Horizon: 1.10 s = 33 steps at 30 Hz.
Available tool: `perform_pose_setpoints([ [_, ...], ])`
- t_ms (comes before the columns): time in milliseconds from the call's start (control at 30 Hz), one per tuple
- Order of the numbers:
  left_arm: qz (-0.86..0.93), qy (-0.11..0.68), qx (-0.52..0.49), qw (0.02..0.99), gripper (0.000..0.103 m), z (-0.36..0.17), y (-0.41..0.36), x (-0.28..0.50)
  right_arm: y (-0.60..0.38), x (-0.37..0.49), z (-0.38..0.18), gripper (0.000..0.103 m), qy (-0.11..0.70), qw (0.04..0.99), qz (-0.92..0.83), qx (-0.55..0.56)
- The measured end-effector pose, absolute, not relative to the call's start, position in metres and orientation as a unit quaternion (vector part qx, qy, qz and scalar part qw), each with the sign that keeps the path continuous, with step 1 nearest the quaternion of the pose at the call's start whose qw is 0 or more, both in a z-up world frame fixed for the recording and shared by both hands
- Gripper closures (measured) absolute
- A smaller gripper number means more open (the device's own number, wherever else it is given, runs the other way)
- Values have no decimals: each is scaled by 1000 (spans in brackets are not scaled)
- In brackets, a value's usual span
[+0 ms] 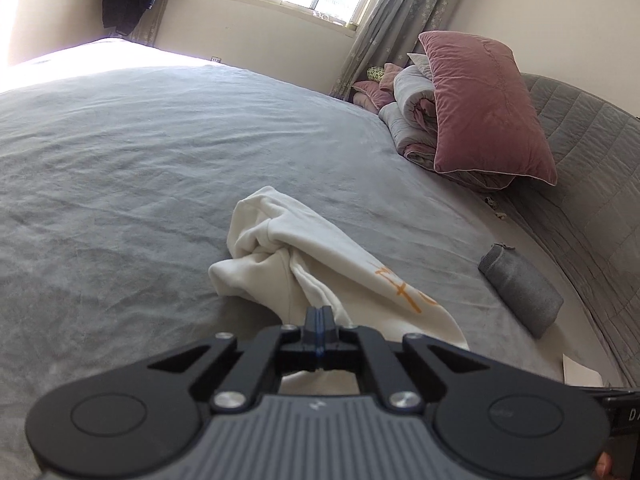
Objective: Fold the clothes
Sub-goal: 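Grasp the sweatshirt with the left gripper while the right gripper holds its fabric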
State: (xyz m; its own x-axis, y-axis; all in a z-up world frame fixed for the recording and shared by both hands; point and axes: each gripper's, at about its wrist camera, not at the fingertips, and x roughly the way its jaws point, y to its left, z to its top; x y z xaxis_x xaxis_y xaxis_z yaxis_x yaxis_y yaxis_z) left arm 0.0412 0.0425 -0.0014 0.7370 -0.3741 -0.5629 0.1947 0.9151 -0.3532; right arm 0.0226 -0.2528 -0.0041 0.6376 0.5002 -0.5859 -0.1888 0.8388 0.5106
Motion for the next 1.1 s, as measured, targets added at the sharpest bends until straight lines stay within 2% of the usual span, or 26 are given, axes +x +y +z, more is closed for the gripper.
perform_pose_setpoints([
  [400, -154, 365, -110, 911, 101, -16, 73, 24, -256, 57, -32, 25, 400, 880, 113, 229],
  [433, -152, 369, -113, 910, 96, -17, 75, 25, -255, 59, -34, 25, 402, 878, 113, 233],
  [500, -150, 375, -120, 907, 75, -18, 80, 27, -252, 62, -38, 25, 406, 874, 116, 241],
  [533, -149, 376, -123, 906, 58, -18, 82, 27, -249, 64, -39, 25, 409, 871, 121, 244],
  [600, -146, 379, -128, 905, 56, -19, 85, 29, -244, 67, -43, 34, 417, 862, 137, 252],
  [667, -143, 381, -133, 904, 54, -19, 87, 30, -238, 70, -47, 69, 430, 847, 164, 266],
  [767, -138, 382, -139, 903, 53, -18, 89, 33, -230, 69, -49, 82, 444, 831, 194, 273],
  [867, -133, 385, -143, 902, 52, -19, 88, 36, -224, 65, -46, 86, 451, 817, 228, 279],
  [1100, -118, 382, -166, 901, 52, -19, 90, 46, -192, 53, -42, 87, 471, 780, 319, 262],
])
